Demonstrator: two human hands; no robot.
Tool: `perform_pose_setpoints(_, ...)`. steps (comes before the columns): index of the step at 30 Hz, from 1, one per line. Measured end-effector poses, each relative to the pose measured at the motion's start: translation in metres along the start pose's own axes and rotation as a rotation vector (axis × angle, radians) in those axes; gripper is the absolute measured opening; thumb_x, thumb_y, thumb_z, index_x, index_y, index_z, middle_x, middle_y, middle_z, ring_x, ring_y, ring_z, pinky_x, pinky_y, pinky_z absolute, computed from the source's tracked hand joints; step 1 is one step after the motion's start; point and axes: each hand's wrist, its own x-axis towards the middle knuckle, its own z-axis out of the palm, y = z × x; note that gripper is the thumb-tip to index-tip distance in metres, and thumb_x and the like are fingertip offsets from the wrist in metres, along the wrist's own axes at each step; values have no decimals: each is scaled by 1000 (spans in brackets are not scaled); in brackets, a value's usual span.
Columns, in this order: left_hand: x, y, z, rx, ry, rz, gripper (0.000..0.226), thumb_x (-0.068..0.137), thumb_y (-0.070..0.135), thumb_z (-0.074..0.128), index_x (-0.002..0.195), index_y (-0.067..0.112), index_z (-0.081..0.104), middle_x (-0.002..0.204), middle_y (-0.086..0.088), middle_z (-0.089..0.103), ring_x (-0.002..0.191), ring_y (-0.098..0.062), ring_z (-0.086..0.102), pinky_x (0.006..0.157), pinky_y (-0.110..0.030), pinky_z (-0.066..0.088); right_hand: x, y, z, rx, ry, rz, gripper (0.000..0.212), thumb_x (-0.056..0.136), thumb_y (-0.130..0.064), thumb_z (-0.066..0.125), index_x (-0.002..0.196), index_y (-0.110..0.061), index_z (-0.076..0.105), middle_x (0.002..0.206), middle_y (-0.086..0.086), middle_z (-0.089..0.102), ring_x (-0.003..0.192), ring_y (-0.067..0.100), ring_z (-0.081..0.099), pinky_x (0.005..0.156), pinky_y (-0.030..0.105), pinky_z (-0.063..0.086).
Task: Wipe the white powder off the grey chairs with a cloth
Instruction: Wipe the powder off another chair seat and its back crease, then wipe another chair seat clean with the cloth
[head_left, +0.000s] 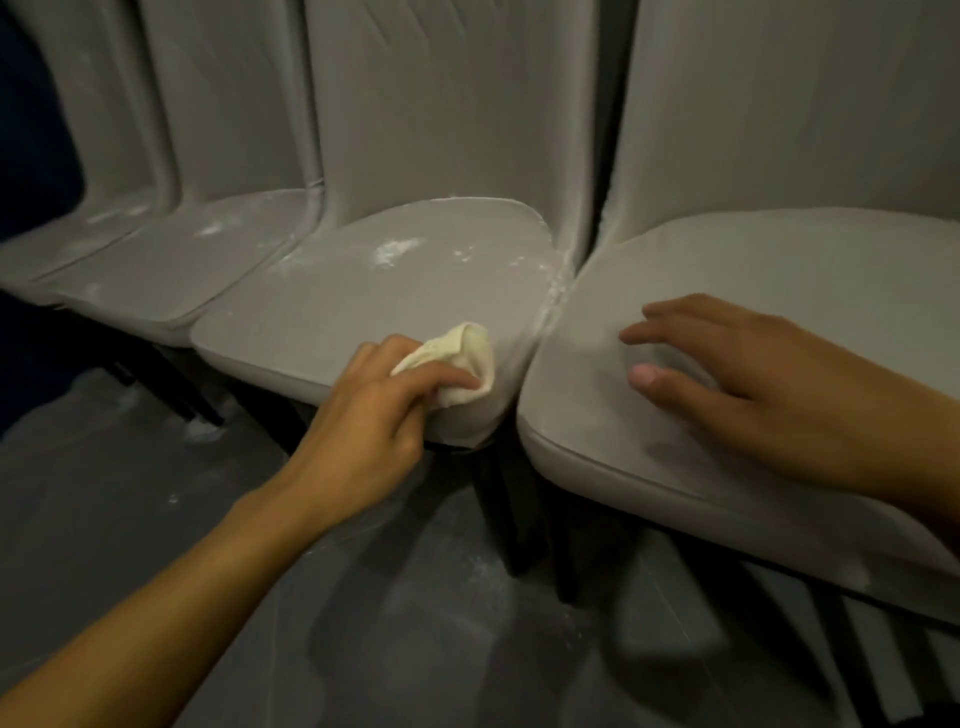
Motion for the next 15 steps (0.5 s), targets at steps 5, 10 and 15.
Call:
perform_pose_setpoints(5, 34, -85, -21, 105, 12, -186, 44, 91, 28, 40, 121, 39, 70, 105, 4, 48, 102, -32, 51, 91, -45, 46, 99, -56, 41, 84, -119, -108, 61, 96, -60, 37, 147, -29, 44, 150, -5, 42, 136, 13, 42, 117, 36, 32)
perform_pose_setpoints(10, 64, -159, -36, 128, 51, -223, 40, 96, 29, 41, 123, 37, 69, 112, -4, 54, 107, -34, 51, 96, -48, 45, 178, -93, 90, -59, -198, -80, 66, 99, -65, 28, 157, -39, 13, 168, 0, 3, 154, 20, 3, 124, 39, 3)
perform_pose_setpoints(15, 103, -218, -33, 140, -3, -172, 47, 92, 33, 35, 125, 36, 68, 114, -10, 56, 104, -37, 51, 90, -51, 46, 185, -105, 122, -283, -244, -14, 71, 96, -72, 7, 158, -40, -6, 167, -3, -12, 154, 21, -12, 124, 46, -5)
